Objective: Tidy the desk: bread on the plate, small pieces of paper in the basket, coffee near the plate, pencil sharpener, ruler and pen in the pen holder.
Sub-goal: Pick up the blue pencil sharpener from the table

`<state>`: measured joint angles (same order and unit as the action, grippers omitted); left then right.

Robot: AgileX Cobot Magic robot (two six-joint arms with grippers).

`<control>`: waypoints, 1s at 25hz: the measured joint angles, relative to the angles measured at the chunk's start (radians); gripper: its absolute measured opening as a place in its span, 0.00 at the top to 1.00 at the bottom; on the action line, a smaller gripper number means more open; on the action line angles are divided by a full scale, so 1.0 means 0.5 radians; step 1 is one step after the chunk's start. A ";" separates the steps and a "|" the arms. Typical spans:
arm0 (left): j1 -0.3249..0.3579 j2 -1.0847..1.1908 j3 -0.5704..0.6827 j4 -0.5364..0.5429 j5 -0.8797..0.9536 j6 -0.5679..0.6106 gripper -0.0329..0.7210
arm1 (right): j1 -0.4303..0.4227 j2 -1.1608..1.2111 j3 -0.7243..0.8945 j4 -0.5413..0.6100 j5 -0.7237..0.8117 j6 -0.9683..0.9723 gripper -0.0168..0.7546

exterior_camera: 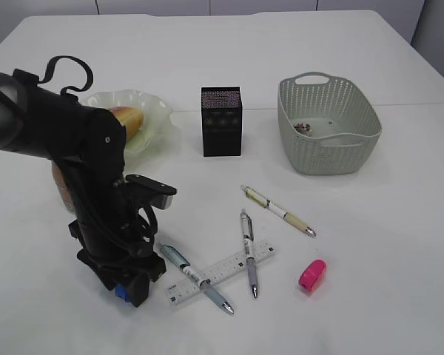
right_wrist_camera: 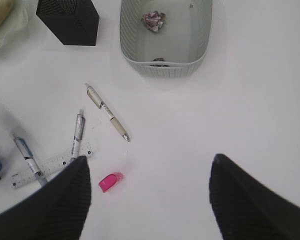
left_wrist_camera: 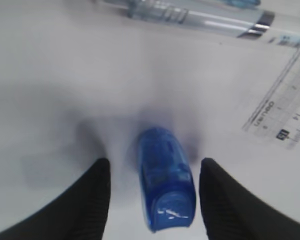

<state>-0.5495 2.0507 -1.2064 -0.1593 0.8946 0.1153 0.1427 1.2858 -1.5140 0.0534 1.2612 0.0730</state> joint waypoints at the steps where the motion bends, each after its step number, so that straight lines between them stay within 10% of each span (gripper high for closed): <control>1: 0.000 0.000 0.000 0.000 -0.004 0.000 0.44 | 0.000 0.000 0.000 0.000 0.000 0.000 0.24; 7: 0.000 0.001 0.000 0.009 -0.029 0.007 0.72 | 0.000 0.000 0.000 0.003 0.000 0.000 0.24; 25: 0.000 0.009 -0.726 0.063 0.601 0.006 0.74 | 0.000 0.000 0.000 0.003 0.000 0.000 0.24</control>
<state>-0.5495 2.0550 -1.5696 -0.1279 1.1949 0.1185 0.1427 1.2858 -1.5140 0.0551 1.2612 0.0730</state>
